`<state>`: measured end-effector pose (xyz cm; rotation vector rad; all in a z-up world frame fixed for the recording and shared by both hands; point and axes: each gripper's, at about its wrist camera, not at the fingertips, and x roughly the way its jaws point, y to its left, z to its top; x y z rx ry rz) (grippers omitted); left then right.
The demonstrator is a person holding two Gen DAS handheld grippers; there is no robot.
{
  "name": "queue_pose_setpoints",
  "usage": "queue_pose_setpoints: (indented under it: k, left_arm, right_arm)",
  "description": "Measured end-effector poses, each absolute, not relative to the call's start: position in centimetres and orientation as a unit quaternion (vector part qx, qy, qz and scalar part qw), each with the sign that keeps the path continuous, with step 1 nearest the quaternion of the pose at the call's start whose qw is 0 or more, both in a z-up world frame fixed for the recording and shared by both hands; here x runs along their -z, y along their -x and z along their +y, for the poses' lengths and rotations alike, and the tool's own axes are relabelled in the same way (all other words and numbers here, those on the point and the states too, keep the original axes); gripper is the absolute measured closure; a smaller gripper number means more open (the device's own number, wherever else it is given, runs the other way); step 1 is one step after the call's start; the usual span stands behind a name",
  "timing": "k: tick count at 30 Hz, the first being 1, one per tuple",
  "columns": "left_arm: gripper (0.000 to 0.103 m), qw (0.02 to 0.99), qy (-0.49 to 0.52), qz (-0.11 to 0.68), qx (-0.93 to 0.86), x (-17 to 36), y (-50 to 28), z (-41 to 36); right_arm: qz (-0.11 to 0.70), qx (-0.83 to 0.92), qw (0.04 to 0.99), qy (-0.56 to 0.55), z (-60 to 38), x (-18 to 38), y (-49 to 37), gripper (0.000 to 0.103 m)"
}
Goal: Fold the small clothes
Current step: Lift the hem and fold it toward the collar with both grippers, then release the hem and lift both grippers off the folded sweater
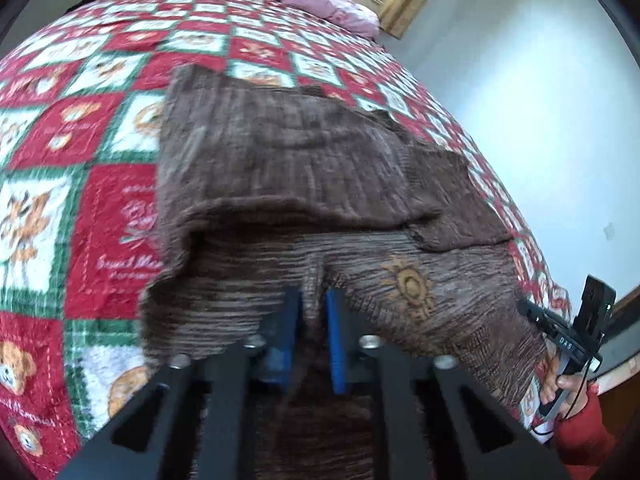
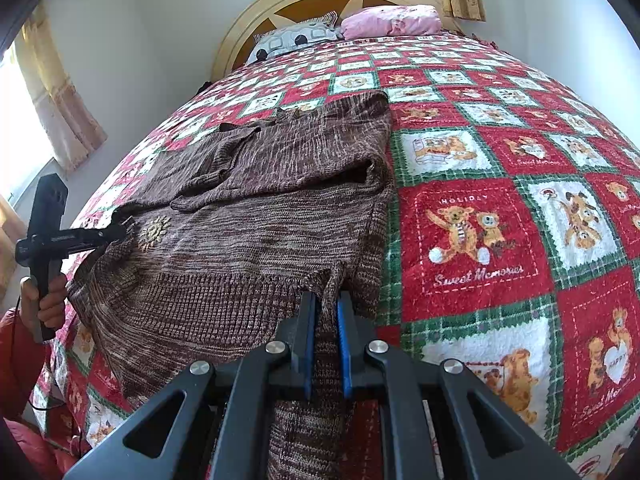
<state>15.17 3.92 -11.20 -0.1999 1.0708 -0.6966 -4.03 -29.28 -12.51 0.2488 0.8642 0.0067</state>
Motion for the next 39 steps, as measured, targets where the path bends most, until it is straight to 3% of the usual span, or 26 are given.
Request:
queue_pose_setpoints:
  k: [8,18,23,25,28,29,30,35,37,39]
  left_arm:
    - [0.098,0.825,0.039,0.470,0.311,8.7,-13.3,3.4]
    - [0.098,0.874,0.096,0.384,0.282,1.6,-16.3,6.5]
    - [0.098,0.864,0.081,0.409,0.281,1.8,-18.2,6.1]
    - [0.093,0.855,0.044,0.425,0.293,2.9,-17.7,5.3]
    - [0.072,0.829,-0.001,0.464,0.313,5.7,-16.8,3.8]
    - [0.061,0.820,-0.012,0.478,0.315,6.9,-16.6,3.2]
    - [0.057,0.815,-0.026,0.490,0.309,8.0,-16.4,2.7]
    - [0.056,0.819,-0.057,0.489,0.293,10.1,-15.4,1.6]
    - [0.059,0.822,-0.065,0.487,0.289,10.1,-15.1,1.5]
    - [0.087,0.819,-0.071,0.485,0.298,9.9,-14.5,1.1]
  right_arm:
    - [0.411,-0.007,0.910,-0.059,-27.4,9.5,3.9,0.094]
    - [0.345,-0.031,0.938,0.021,-26.8,1.5,-0.9,0.094]
    - [0.358,-0.037,0.932,0.047,-26.4,1.1,-3.4,0.094]
    - [0.366,-0.036,0.928,0.050,-26.4,1.8,-2.8,0.094]
    - [0.382,-0.030,0.923,0.026,-27.2,3.7,-1.5,0.094]
    - [0.387,-0.026,0.922,0.014,-27.6,4.4,-1.1,0.094]
    - [0.394,-0.021,0.919,-0.001,-28.2,5.2,-0.6,0.094]
    - [0.411,-0.013,0.911,-0.040,-29.5,7.2,0.3,0.094]
    - [0.413,-0.010,0.910,-0.039,-29.4,7.5,0.4,0.094]
    - [0.413,-0.008,0.910,-0.040,-29.3,7.7,0.4,0.094]
